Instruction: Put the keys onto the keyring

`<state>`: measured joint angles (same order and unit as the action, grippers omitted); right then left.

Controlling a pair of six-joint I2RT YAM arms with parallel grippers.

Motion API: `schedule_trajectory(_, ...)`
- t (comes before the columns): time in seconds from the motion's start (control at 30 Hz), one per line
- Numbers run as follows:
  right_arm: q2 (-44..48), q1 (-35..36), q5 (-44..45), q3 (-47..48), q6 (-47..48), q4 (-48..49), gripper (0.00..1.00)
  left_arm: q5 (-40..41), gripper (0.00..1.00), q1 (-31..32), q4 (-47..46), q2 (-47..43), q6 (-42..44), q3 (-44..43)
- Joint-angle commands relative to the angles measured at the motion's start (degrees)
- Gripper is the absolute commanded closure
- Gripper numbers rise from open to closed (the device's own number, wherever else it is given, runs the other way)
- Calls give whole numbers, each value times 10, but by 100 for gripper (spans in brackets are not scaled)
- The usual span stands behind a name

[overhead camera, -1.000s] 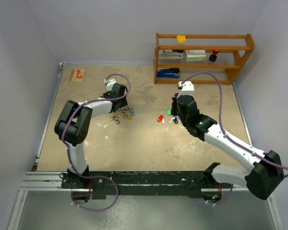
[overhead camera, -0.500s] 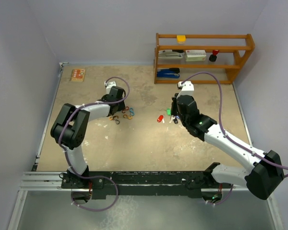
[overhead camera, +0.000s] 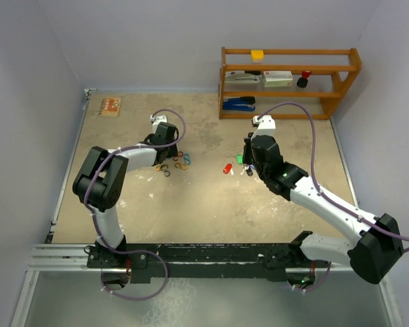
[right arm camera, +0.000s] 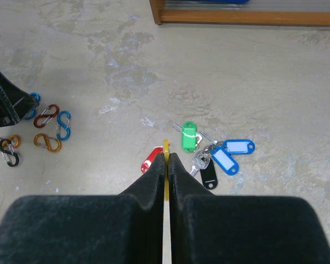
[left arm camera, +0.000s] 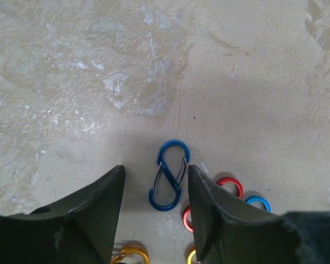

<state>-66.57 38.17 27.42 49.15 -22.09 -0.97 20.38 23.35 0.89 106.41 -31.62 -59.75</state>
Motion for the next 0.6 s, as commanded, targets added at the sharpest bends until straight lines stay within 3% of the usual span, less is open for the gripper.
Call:
schedule_trajectory(0.0, 6, -5, -1, -3, -2, 11, 100, 4, 53, 5, 15, 20, 12, -11)
schedule_trajectory(0.57, 14, -7, -1, -8, -3, 8, 100, 113, 57, 52, 46, 39, 24, -30)
